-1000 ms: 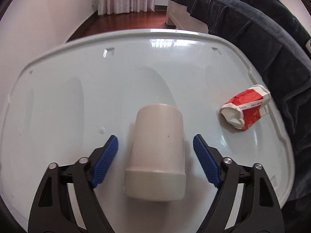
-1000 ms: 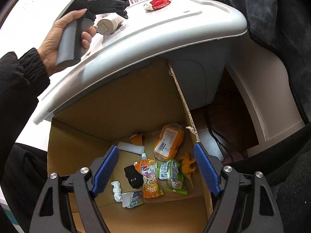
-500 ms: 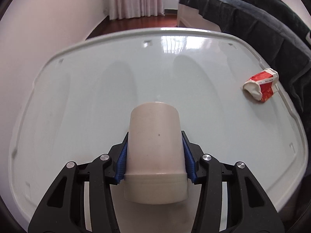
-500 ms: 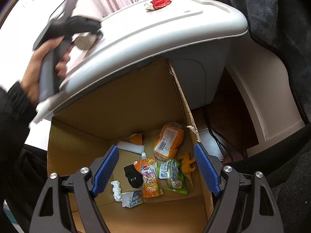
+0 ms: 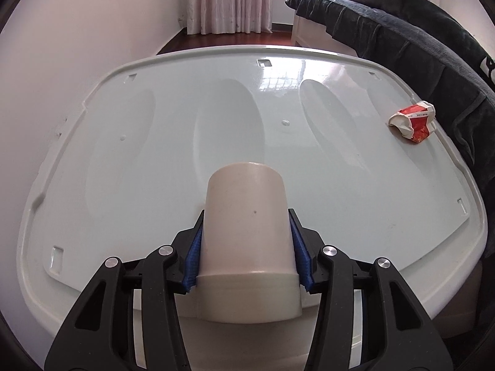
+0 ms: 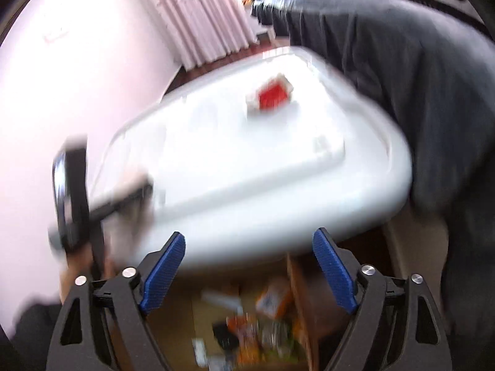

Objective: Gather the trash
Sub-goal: 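Grasp the red-and-white toothpaste tube with the right tool while the left tool holds the cup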

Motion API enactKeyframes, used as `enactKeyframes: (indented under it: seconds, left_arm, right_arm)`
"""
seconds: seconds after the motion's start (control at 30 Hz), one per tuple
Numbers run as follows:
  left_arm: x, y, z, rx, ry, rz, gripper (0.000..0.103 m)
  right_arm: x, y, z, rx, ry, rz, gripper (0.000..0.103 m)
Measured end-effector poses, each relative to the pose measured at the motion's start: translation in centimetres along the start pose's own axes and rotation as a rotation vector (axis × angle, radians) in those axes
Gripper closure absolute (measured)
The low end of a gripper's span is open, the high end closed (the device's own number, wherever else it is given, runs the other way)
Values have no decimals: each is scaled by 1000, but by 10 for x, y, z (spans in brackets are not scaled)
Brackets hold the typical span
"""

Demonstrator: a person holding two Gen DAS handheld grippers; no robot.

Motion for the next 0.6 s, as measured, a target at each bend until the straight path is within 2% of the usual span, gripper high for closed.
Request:
enactKeyframes:
  seconds: [0.07,0.13,0.3,0.4,0.53,0.6]
  left_arm:
    - [-1,1,4,-19,-24,21,55]
    - [-3,-2,7,-13,-22,22,55]
    - [-7,-7,10,-14,-16,24,55]
    - [-7,-8,9,-8,-14,21,55]
    - [-7,-8,9,1,-13,18,55]
    - [-7,-7,9,4,-14,18,55]
  right_arm:
    - [-13,-39,13,-62,29,16,17]
    - [-30,-70,24,-145,20,19,17]
    - [-89,-130,37,-331,31,-8,17]
    - [-120,-148,43,-427,50,-45,17]
    - [-154,-158,56,-546,155,-127,18]
    - [-165,-158,60,-584,236,-153,20]
Point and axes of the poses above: each gripper's, at about its wrist camera, not at the fingertips, and x roughly against the way its jaws point, z to its right, y to its underside, the point moved 5 cm from there along -x, roughly the way its jaws point, and after that the axes turned 11 degrees about x, right-handed, at the moved point
